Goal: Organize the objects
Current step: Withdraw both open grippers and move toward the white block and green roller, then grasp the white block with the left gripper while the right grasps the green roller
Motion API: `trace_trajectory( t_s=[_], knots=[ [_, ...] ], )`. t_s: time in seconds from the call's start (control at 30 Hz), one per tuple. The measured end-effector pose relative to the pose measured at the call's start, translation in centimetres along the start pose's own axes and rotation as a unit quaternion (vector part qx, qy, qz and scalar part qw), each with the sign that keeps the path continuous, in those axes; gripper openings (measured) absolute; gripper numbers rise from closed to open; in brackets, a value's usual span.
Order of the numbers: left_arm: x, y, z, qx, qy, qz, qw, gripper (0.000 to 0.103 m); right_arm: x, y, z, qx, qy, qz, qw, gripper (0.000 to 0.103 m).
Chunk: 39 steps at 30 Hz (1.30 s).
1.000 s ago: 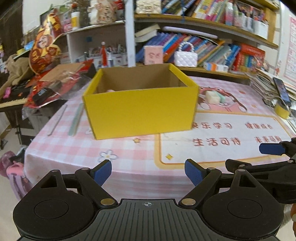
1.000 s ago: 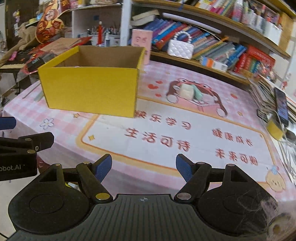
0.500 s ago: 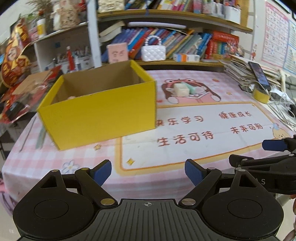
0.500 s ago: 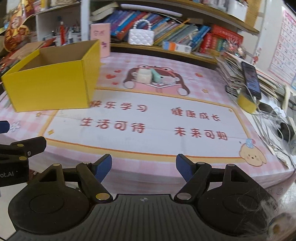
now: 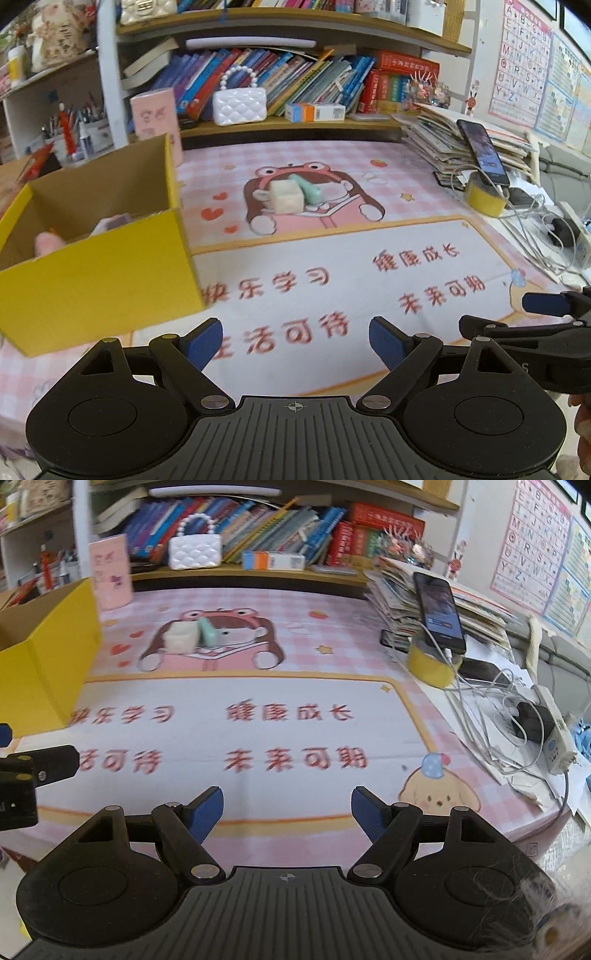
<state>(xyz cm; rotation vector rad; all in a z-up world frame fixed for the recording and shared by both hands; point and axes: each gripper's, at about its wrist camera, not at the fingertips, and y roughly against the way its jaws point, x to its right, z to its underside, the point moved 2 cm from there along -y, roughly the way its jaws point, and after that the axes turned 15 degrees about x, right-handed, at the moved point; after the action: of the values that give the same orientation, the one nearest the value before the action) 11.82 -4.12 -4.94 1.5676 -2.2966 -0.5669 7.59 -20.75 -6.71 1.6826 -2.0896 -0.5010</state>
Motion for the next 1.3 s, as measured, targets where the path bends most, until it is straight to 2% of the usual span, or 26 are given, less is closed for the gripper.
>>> trace_trajectory(
  t_s=[0.23,0.6,0.63,0.77,0.87,1.13,1.3],
  knots=[
    [2.0,-3.4,-1.6,-0.001,0.006,-0.013,0.9999,0.089,2.3,-3.5,-2.6,0.013,0.002,-0.017,1.0,0.075],
    [3.6,-8.1,-4.7,0.022,0.017,-0.061,0.9977,0.087,4.7,-9.2,-5.4,0.02,0.03,-0.072,0.997,0.072],
    [3.6,-8.5,-5.1,0.026,0.017,-0.066,0.9973,0.085,4.7,-9.5,-5.5,0.021,0.032,-0.079,0.996,0.071],
    [3.5,-10.6,-6.4,0.025,0.017,-0.085,0.9959,0.063,4.5,-11.4,-6.3,0.025,0.043,-0.112,0.992,0.054],
    [3.3,-12.6,-7.1,0.019,0.021,-0.094,0.9951,0.062,4.0,-12.8,-6.8,0.025,0.045,-0.135,0.99,0.049],
    [2.0,-18.8,-7.4,-0.015,0.031,-0.117,0.9925,0.057,2.4,-16.2,-8.4,0.032,0.067,-0.173,0.982,0.048],
    [2.0,-22.3,-7.6,-0.03,0.003,-0.127,0.9915,0.056,1.8,-17.3,-9.2,0.032,0.064,-0.182,0.981,0.048]
  ],
)
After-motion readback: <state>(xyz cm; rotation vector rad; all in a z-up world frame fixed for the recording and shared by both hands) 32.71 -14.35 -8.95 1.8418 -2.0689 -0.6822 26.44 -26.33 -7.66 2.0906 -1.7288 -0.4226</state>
